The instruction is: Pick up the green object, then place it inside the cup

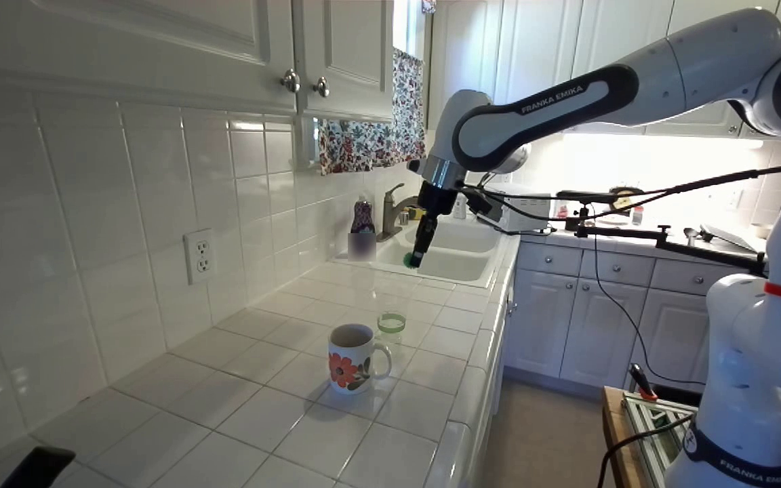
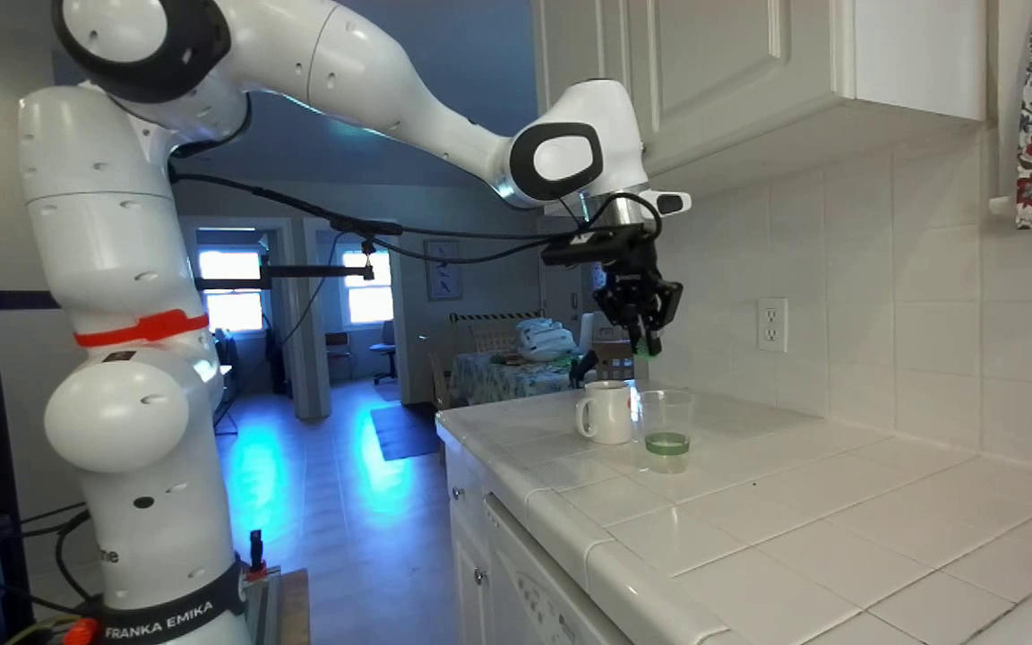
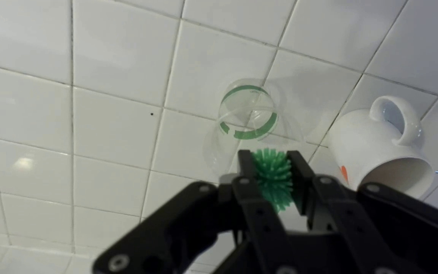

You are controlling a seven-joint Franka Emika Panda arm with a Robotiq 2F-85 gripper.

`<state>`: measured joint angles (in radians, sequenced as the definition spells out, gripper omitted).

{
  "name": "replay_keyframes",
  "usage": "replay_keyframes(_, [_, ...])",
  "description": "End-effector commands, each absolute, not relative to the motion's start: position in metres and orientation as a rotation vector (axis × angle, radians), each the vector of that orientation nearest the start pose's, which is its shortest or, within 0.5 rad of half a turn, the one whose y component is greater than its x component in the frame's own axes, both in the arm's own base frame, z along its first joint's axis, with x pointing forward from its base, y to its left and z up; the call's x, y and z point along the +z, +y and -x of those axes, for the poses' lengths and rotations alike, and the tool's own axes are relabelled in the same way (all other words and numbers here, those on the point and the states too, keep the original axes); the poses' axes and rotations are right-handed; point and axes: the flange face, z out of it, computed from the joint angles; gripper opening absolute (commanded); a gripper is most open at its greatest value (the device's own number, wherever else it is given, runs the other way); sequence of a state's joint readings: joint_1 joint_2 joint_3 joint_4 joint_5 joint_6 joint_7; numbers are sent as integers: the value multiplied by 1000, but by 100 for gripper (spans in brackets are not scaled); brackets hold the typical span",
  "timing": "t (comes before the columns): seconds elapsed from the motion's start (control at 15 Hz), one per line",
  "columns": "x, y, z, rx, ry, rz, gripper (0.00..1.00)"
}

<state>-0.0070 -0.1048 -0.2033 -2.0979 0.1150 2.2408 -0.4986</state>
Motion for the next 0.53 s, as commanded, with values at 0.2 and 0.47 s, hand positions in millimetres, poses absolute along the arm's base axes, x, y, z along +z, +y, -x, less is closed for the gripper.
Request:
replay_keyframes(0.2, [469, -116, -568, -368, -411, 3039, 7])
replay_keyframes(0.47, [460, -116, -577, -353, -443, 3035, 7])
